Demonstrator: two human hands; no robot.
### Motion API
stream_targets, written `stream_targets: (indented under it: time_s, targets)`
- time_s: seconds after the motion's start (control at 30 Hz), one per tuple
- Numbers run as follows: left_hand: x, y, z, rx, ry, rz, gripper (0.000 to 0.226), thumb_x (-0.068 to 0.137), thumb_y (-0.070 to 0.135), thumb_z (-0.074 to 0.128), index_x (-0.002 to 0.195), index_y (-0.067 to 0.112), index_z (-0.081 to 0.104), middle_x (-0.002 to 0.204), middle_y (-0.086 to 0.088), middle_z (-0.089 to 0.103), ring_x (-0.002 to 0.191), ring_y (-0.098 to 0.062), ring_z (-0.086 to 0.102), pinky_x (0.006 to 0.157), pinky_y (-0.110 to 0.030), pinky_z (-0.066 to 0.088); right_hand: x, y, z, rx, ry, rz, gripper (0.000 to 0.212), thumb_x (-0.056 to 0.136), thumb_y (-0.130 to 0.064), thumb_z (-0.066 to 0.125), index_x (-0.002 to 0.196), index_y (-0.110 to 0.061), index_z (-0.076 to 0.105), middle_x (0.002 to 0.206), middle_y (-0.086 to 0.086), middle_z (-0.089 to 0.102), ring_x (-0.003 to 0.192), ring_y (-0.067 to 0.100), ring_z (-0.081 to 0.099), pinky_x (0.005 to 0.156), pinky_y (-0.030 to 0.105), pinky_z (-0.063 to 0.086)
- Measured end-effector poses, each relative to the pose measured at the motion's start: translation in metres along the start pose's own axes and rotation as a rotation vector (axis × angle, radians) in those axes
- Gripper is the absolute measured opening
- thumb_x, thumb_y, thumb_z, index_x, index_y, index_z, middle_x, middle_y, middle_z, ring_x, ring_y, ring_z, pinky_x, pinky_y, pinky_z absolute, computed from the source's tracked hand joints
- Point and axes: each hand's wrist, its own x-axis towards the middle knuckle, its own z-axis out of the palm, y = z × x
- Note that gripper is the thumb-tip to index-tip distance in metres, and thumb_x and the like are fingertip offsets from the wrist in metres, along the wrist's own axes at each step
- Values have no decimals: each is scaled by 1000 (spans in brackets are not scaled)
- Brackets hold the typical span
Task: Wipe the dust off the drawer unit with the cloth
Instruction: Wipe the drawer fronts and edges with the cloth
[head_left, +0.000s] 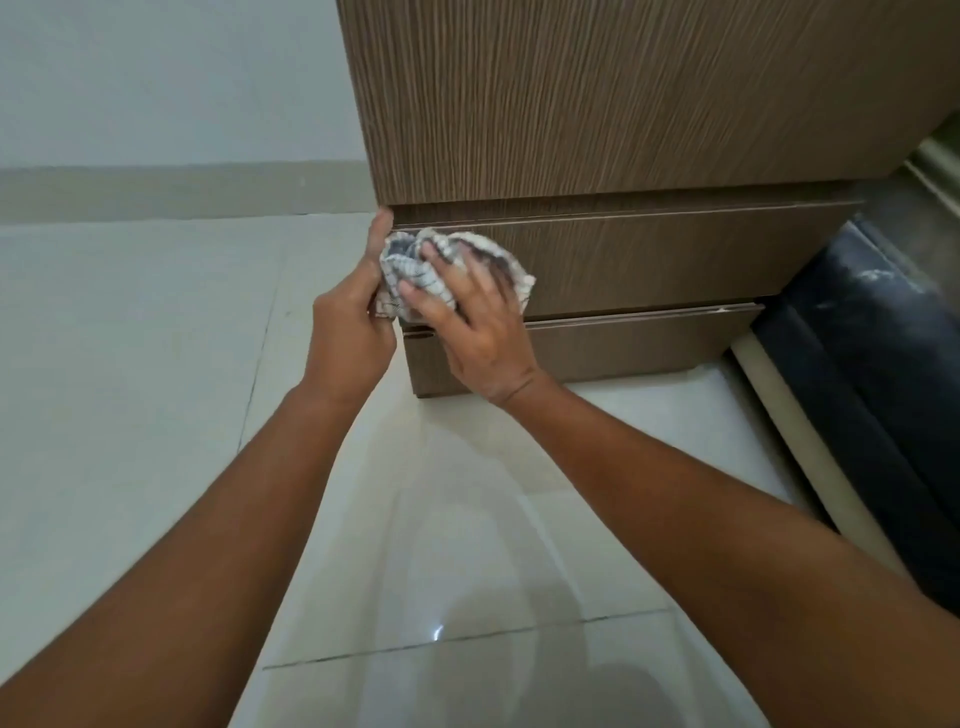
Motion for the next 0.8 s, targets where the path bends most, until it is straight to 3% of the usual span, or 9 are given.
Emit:
stream_targets:
  time_s: [0.1, 0.23, 0.33, 0.43, 0.5, 0.6, 0.63, 0.7, 0.8]
  targets:
    - [-2, -1, 1, 31, -23, 5, 80, 90, -12, 56, 156, 21, 27, 122, 8, 58, 103, 8, 52, 86, 8, 36, -10, -1, 8, -149, -112, -72, 55, 99, -11, 52, 147, -35, 39, 153, 1, 50, 144, 23, 35, 105, 44, 42]
    - [-3, -5, 10, 51, -69, -20, 89, 90, -10, 59, 160, 19, 13, 124, 6, 59, 101, 5, 55, 87, 7, 36, -18, 26, 2, -244, -125, -75, 65, 92, -15, 65, 147, -42, 42, 155, -6, 46, 142, 20, 36, 102, 42, 44]
    - [-4, -4, 18, 74, -78, -37, 95, 93, -4, 59, 160, 21, -3, 138, -3, 60, 112, -5, 54, 96, -12, 40, -33, 52, -9, -291, -105, -7, 77, 87, -22, 76, 148, -44, 34, 157, -5, 32, 142, 22, 33, 104, 41, 38]
    - [-4, -2, 21, 59, -70, -77, 97, 95, 0, 60, 159, 27, -7, 141, -4, 57, 114, -6, 52, 101, -23, 40, -50, 84, -24, -370, -90, 50, 101, 85, -19, 77, 157, -43, 11, 167, -2, 8, 154, 25, 11, 124, 40, 9]
    - [-5, 1, 22, 47, -59, -101, 95, 96, 0, 60, 160, 30, -5, 141, 1, 55, 116, -8, 52, 103, -21, 38, -60, 103, -34, -434, -75, 97, 106, 87, -16, 74, 158, -41, 0, 169, -3, -14, 157, 22, -11, 125, 41, -12]
    - [-7, 4, 24, 37, -44, -117, 94, 95, -3, 60, 160, 28, -1, 140, -5, 58, 112, -14, 57, 98, -9, 34, -72, 125, -49, -436, -68, 171, 99, 86, -6, 70, 158, -41, 13, 169, -1, -16, 156, 26, -13, 124, 45, -15]
    - [-8, 3, 25, 34, -37, -122, 94, 95, -4, 60, 160, 28, 1, 135, -6, 61, 102, -12, 59, 94, -7, 34, -75, 131, -55, -412, -73, 209, 92, 85, -2, 69, 155, -40, 23, 169, 2, -11, 156, 31, -7, 123, 46, -15]
    - [-9, -4, 28, 35, -12, -136, 96, 95, -3, 60, 160, 32, 0, 109, 12, 62, 79, 3, 50, 79, -1, 37, -79, 142, -65, -372, -70, 302, 82, 84, 3, 69, 148, -34, 32, 161, 14, 5, 146, 45, 10, 123, 49, -13]
    - [-10, -7, 31, 27, 16, -149, 103, 94, -3, 59, 155, 51, -4, 84, 35, 36, 66, 7, 37, 67, 8, 34, -84, 161, -78, -333, -61, 420, 80, 91, 0, 60, 150, -36, 19, 155, 21, 11, 142, 52, 13, 119, 66, 4]
